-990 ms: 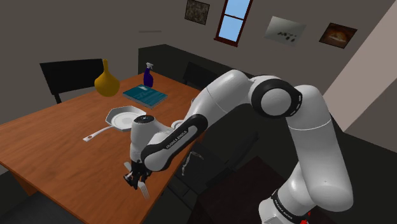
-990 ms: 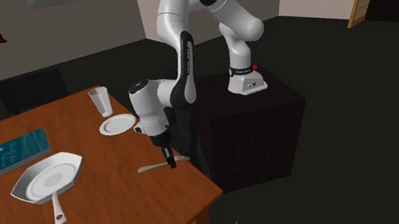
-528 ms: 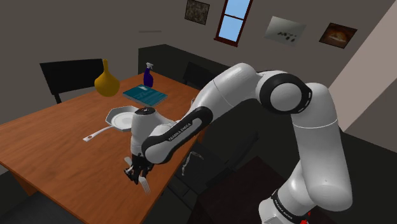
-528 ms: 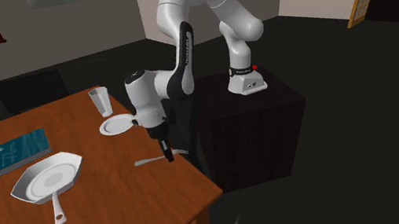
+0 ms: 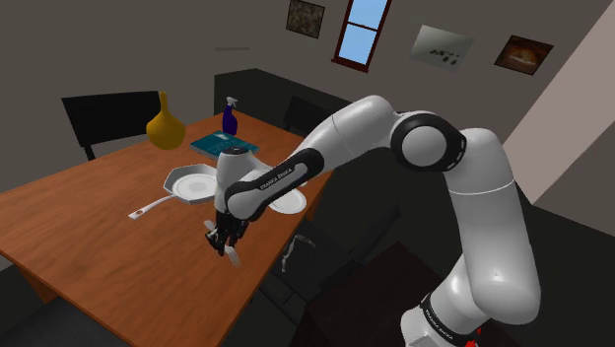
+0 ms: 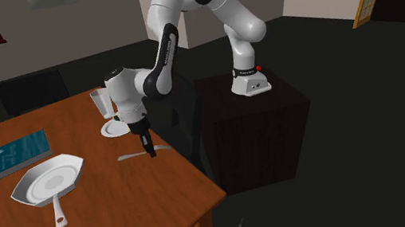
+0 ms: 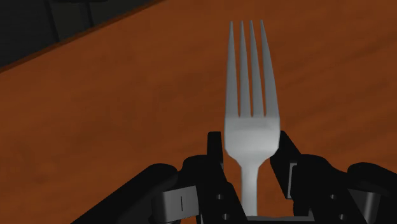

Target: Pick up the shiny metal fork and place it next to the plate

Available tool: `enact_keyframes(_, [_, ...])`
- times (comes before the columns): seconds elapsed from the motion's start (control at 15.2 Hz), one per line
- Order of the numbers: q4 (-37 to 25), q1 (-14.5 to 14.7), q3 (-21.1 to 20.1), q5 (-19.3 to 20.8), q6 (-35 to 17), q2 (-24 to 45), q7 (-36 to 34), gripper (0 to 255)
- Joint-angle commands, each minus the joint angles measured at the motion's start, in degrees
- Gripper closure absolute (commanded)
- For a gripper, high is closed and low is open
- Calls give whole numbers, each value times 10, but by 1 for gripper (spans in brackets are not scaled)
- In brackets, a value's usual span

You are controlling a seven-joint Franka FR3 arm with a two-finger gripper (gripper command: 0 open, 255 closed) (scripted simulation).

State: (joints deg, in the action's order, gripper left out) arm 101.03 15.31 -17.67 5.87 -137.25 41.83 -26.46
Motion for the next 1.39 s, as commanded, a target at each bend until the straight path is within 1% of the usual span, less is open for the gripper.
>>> enact_keyframes(0.0, [-25, -18, 4, 0, 18, 10, 24, 255])
enact_keyframes(0.33, [-104, -51, 15, 1, 63, 49, 75, 255])
enact_keyframes(0.59, [-186, -73, 24, 3, 107, 90, 113, 255])
enact_keyframes(0.86, [-294, -89, 33, 4, 161, 145, 150, 255])
enact_keyframes(0.92, [-327, -92, 36, 5, 178, 162, 159, 255])
enact_keyframes(0.99, [-379, -96, 39, 5, 203, 189, 172, 255])
enact_keyframes(1.32, [-392, -93, 42, 7, 187, 218, 174, 255])
